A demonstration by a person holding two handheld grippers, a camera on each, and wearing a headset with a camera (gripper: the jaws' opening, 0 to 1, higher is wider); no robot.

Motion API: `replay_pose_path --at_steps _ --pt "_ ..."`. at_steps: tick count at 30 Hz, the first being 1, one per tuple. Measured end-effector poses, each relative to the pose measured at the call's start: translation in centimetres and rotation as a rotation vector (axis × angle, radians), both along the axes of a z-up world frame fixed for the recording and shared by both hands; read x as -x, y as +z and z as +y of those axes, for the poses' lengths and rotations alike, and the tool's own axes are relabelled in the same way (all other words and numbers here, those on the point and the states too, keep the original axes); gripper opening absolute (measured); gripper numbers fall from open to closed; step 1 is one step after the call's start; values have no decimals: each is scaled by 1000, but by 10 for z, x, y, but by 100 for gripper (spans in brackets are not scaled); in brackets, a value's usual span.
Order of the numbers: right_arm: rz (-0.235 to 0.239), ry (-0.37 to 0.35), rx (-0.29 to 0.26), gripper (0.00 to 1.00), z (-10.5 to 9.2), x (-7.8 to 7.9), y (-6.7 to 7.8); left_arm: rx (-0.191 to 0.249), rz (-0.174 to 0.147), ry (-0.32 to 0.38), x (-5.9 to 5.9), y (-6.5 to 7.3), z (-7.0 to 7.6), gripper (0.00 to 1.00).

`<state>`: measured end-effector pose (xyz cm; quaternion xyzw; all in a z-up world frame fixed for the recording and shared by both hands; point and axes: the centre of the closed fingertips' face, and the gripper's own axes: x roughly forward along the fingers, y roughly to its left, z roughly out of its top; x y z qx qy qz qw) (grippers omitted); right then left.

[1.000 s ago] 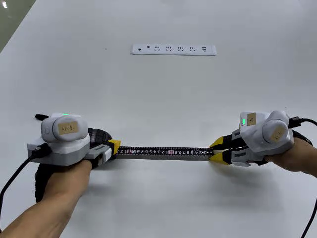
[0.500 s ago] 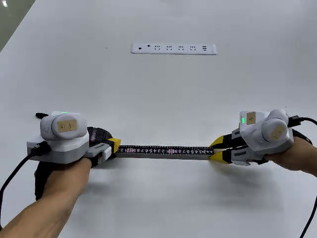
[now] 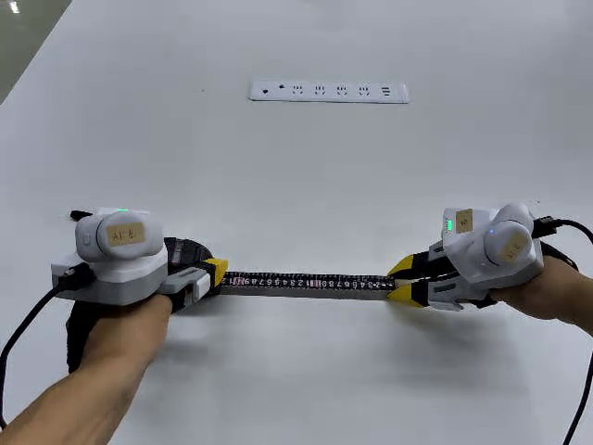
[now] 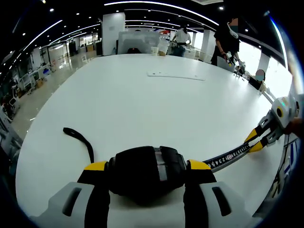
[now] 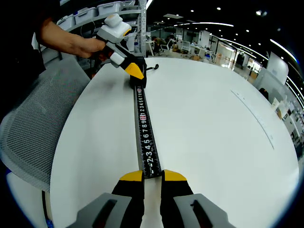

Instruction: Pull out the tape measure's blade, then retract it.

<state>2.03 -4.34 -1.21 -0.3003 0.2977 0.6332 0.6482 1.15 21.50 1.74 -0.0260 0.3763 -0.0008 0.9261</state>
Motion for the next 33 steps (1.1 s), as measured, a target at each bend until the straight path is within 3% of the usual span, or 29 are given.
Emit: replay_pose_path --at_steps 33 --pt "11 25 -21 8 30 -1 1 18 6 11 1 1 0 58"
